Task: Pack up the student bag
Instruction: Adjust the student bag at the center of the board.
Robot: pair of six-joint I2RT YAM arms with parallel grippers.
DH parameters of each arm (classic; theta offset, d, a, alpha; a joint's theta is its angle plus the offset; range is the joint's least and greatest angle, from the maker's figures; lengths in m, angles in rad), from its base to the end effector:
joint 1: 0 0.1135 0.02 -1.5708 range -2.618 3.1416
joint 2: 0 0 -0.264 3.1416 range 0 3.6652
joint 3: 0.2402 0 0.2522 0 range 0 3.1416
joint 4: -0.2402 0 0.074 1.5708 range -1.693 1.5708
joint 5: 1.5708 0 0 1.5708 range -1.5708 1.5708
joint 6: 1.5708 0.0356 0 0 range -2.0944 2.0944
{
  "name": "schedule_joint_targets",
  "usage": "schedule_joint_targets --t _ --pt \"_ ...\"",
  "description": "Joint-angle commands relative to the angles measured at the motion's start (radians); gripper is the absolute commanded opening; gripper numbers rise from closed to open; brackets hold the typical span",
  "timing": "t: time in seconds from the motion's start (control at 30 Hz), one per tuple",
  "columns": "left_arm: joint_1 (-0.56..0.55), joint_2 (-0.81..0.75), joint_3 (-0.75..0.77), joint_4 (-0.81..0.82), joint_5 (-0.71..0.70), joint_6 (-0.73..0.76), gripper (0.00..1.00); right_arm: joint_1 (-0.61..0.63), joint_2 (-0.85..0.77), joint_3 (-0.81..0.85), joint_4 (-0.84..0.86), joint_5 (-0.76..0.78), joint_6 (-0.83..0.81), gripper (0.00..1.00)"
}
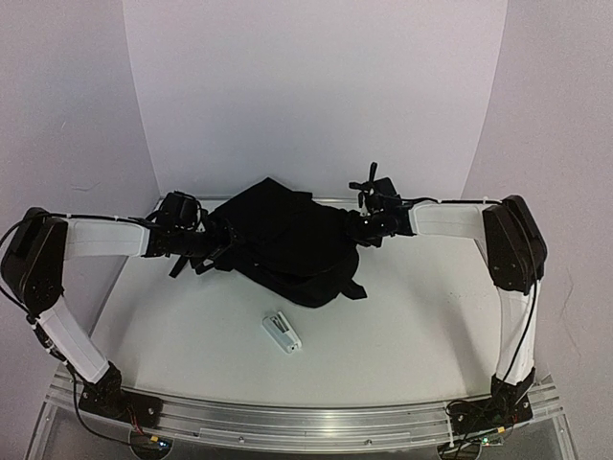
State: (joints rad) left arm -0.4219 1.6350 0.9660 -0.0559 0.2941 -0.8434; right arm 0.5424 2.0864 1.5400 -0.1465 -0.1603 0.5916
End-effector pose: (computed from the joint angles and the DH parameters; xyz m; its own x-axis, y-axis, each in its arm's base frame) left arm 0.3125 -0.1516 0.2004 -0.8428 -0.4052 -0.3542 -0.0596 0.7243 -0.6869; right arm 0.4036 0.2499 0.1974 -0.7969 0.1625 -0.5818 -0.2052 0.8331 0.5137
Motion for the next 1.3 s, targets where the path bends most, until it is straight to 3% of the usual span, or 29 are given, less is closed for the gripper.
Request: schedule_joint_targets --t 0.0,0.23,0.53,0.8,0.93,1.1,1.17,1.27 --pt "0.021 0.126 0.086 0.182 0.112 0.048 0.86 0.006 -0.088 -0.101 0.045 -0.072 0.023 0.00" --pt "0.020 0.346 0.312 0.252 0.288 0.110 0.66 0.062 -0.299 -0.367 0.077 -0.009 0.102 0.00" --pt "-0.003 0.530 0.504 0.287 0.442 0.171 0.65 0.232 -0.489 -0.648 0.176 0.015 0.311 0.00" --pt "-0.028 0.542 0.562 0.278 0.422 0.217 0.71 0.411 -0.491 -0.572 0.200 0.098 0.387 0.00" --pt "-0.027 0.464 0.557 0.160 0.314 0.304 0.80 0.437 -0.496 -0.507 0.173 0.123 0.368 0.21" --pt "-0.023 0.305 0.520 -0.040 0.152 0.389 0.94 0.434 -0.608 -0.423 -0.038 0.298 0.274 0.73" --pt "-0.023 0.235 0.473 -0.081 0.121 0.392 0.97 0.423 -0.653 -0.393 -0.120 0.355 0.233 0.84" --pt "-0.023 0.145 0.395 -0.127 0.094 0.361 0.99 0.365 -0.704 -0.391 -0.167 0.346 0.189 0.92"
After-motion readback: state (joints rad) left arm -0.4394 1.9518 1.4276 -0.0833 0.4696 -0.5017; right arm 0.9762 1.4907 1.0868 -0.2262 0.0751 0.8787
